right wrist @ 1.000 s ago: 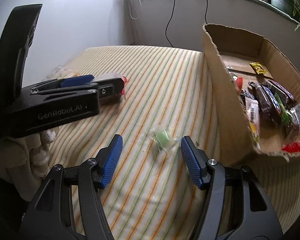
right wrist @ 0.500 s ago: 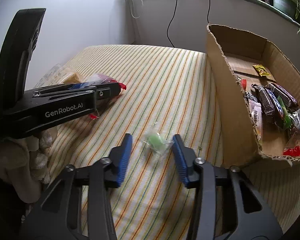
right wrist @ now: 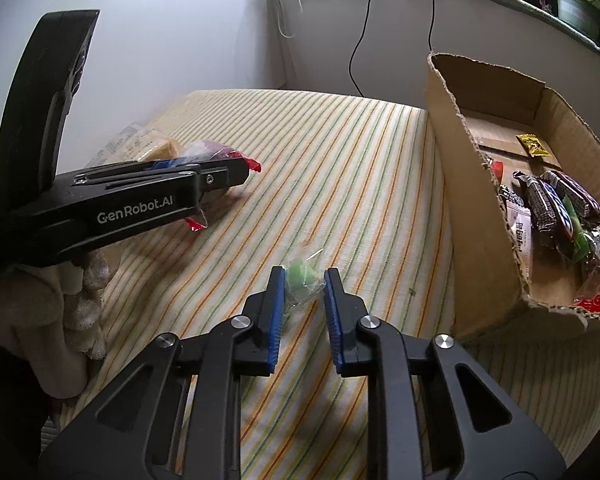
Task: Organize snacks
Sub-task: 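Lift both snacks and carry them over the cardboard box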
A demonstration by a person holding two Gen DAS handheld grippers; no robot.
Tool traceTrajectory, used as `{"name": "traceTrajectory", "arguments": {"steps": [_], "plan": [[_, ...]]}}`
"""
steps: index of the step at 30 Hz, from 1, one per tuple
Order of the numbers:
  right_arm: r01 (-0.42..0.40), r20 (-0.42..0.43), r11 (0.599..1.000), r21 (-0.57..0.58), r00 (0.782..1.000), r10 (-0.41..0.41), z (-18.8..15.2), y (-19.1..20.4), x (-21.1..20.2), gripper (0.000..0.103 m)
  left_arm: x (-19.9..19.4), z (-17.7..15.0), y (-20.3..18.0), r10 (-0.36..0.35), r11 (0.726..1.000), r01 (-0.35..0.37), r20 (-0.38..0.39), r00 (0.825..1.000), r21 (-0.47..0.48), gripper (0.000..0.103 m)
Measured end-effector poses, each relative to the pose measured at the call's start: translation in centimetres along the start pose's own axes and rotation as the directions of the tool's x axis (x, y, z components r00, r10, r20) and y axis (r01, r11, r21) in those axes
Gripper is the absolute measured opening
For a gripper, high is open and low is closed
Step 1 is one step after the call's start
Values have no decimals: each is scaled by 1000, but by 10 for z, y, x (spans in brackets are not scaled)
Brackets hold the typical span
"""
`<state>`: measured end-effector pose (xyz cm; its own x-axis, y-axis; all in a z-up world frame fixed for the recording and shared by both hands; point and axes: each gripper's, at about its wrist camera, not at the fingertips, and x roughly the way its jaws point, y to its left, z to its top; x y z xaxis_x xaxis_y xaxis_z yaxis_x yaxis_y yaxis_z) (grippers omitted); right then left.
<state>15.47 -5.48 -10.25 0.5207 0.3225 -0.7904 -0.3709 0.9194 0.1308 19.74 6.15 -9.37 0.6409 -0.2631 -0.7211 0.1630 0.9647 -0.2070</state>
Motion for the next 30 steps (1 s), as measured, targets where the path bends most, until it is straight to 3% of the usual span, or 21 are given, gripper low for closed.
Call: {"name": "traceTrajectory", "arguments": {"steps": [17,30], "plan": [[-57,123,998,-5,991,57,0,-17,-72,20,-30,16,-31,-5,1000,4,73,997,19,30],[-14,199,1000,16,980,11,23,-69,-109,20,-18,43,-81,-34,997,28,89,995,66,30]]}}
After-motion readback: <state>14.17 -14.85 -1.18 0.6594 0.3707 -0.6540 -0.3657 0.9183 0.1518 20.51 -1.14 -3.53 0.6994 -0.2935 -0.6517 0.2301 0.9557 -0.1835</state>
